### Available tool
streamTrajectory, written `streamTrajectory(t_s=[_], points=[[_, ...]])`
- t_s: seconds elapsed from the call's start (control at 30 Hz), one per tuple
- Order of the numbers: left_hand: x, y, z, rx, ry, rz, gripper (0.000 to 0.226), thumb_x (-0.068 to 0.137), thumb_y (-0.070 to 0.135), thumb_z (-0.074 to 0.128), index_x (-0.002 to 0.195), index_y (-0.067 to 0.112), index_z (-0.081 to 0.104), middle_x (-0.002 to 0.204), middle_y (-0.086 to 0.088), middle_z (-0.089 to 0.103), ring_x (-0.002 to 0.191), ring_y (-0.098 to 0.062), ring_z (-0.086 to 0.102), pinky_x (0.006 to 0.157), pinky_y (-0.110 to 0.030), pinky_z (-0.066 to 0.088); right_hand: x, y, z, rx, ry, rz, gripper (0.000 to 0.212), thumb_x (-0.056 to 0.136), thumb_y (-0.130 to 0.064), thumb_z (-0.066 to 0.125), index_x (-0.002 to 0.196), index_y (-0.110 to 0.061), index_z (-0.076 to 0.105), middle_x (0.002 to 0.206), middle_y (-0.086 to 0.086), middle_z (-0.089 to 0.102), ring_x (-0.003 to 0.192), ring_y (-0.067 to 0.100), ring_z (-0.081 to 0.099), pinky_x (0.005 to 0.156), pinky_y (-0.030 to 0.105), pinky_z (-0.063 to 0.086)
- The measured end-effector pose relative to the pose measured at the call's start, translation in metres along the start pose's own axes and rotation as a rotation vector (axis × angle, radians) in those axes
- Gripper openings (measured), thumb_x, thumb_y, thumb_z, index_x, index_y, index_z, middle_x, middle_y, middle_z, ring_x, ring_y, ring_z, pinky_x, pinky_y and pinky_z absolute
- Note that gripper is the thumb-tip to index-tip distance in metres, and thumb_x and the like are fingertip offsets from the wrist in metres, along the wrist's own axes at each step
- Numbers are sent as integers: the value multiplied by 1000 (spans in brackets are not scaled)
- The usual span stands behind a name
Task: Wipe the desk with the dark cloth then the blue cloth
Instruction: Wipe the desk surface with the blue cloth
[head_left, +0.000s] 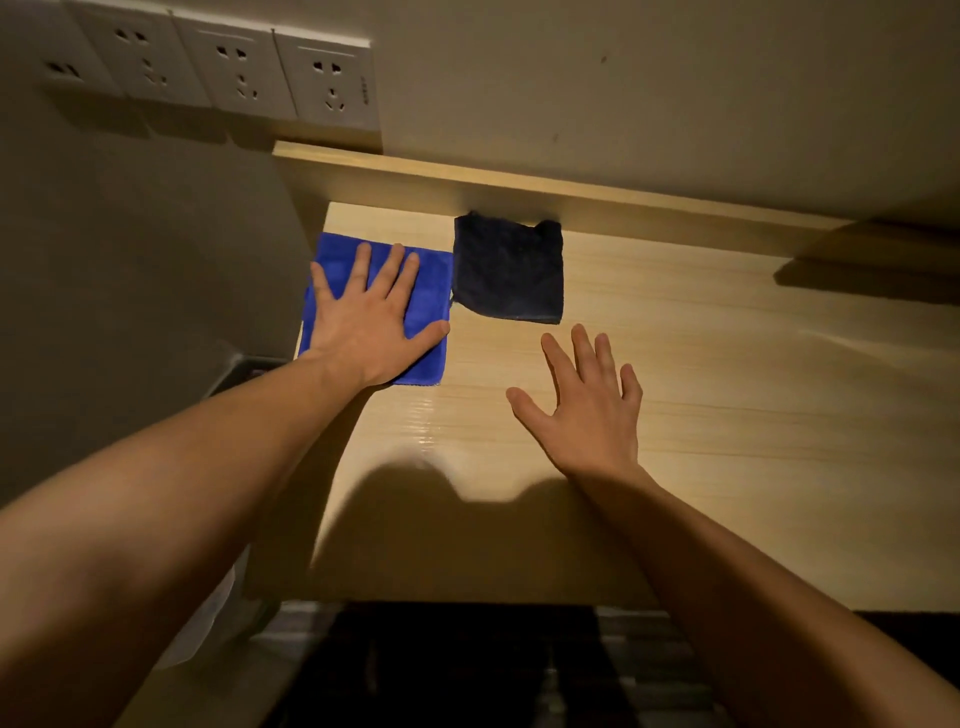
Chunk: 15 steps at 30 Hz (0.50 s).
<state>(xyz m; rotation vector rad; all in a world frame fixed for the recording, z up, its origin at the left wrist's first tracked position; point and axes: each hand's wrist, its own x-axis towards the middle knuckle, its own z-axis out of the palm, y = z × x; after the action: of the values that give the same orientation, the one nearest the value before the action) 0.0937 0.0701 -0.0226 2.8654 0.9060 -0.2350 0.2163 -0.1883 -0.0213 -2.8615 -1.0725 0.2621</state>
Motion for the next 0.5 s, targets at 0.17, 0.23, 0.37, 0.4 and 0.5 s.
streamTrajectory(t_s=[0.17,0.23,0.37,0.4,0.5], points=[[-51,8,12,-8,0,0,100,93,91,8,171,31,-5,180,3,-8,165,-32,-7,122,-77,-4,-2,-1,0,-7,43,-20,85,91,-85,20,163,-40,21,175,0,8,161,26,0,126,58,9],[-74,11,17,-1,-3,1,100,92,91,5,171,32,-5,180,3,-7,165,-31,-7,123,-78,-3,-3,0,1,0,46,-26,85,91,-85,22,163,-40,22,175,1,9,161,26,1,125,58,9],[-120,19,26,7,2,-10,97,93,90,4,171,33,-3,180,4,-6,166,-29,-8,124,-76,-3,-7,2,1,11,45,-56,85,92,-83,24,164,-37,24,175,3,10,161,26,1,125,58,8],[-131,22,29,0,3,-13,96,94,89,5,171,33,-3,180,5,-7,166,-28,-8,124,-76,-3,-11,3,0,5,46,-79,85,93,-82,25,164,-36,25,175,2,10,161,25,1,125,58,8],[-159,27,35,-9,11,-31,94,94,88,3,171,34,-3,180,6,-7,165,-27,-10,125,-74,-4,-33,11,-4,45,77,-108,83,93,-80,29,163,-36,25,175,-1,10,161,23,2,124,57,10]])
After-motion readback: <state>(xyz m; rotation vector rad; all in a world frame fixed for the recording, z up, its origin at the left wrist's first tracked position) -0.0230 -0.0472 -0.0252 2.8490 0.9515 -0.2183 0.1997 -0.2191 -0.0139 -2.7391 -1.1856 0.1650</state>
